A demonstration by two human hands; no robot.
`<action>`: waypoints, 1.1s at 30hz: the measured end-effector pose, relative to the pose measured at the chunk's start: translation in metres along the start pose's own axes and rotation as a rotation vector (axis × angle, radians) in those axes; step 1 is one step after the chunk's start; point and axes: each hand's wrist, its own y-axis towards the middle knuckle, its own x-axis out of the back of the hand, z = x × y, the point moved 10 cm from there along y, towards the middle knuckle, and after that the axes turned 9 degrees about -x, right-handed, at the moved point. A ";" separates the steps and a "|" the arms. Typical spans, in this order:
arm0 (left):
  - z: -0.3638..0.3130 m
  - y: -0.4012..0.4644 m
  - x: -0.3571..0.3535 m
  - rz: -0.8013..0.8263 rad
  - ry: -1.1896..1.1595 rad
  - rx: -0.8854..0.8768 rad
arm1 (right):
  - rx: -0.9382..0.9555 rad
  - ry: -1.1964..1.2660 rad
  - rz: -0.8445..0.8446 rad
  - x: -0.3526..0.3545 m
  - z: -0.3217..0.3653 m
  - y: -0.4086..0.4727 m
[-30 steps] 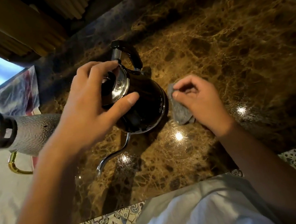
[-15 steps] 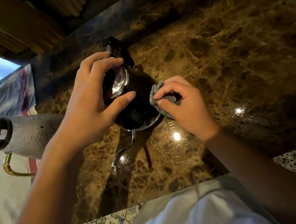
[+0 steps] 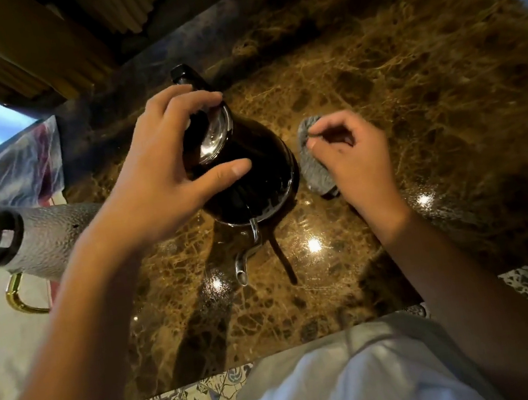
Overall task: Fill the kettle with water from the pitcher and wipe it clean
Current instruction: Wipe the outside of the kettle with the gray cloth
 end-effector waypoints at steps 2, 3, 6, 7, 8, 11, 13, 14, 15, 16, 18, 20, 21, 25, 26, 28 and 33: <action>0.004 0.000 0.004 0.071 -0.089 -0.041 | 0.015 -0.044 0.021 -0.006 0.006 0.010; 0.006 0.000 0.005 0.091 -0.100 -0.052 | 0.025 -0.078 0.071 -0.015 0.008 0.011; 0.007 -0.001 0.006 0.090 -0.063 -0.074 | 0.019 -0.121 0.140 -0.029 0.002 0.007; 0.006 -0.002 0.005 0.083 -0.051 -0.073 | 0.008 -0.111 0.133 -0.028 -0.001 0.006; 0.006 -0.004 0.003 0.075 -0.042 -0.065 | -0.002 -0.098 0.124 -0.027 -0.006 0.004; 0.006 -0.009 0.001 0.038 0.028 -0.026 | -0.019 -0.087 0.115 -0.025 -0.016 -0.005; 0.003 -0.011 0.000 0.013 0.093 -0.014 | -0.007 -0.103 0.115 -0.025 -0.017 -0.009; 0.001 -0.012 -0.001 0.000 0.118 -0.007 | 0.004 -0.119 0.112 -0.025 -0.017 -0.010; 0.000 -0.012 -0.002 -0.010 0.137 0.003 | 0.012 -0.137 0.110 -0.025 -0.017 -0.011; 0.000 -0.013 -0.003 -0.017 0.147 0.018 | 0.015 -0.150 0.110 -0.024 -0.018 -0.012; 0.000 -0.013 -0.003 -0.022 0.147 0.047 | 0.020 -0.167 0.115 -0.025 -0.019 -0.015; -0.002 -0.013 -0.004 -0.025 0.151 0.051 | 0.009 -0.171 0.131 -0.026 -0.022 -0.020; -0.003 -0.013 -0.004 -0.025 0.153 0.051 | 0.001 -0.175 0.142 -0.027 -0.024 -0.023; -0.002 -0.012 -0.002 -0.035 0.156 0.047 | -0.023 -0.192 0.138 -0.025 -0.029 -0.030; -0.001 -0.013 -0.002 -0.040 0.156 0.044 | -0.025 -0.198 0.120 -0.024 -0.028 -0.031; 0.000 -0.013 -0.003 -0.047 0.159 0.040 | 0.033 -0.287 0.058 -0.018 -0.021 -0.031; 0.001 -0.012 -0.003 -0.048 0.150 0.043 | 0.123 -0.369 0.073 -0.016 -0.009 -0.028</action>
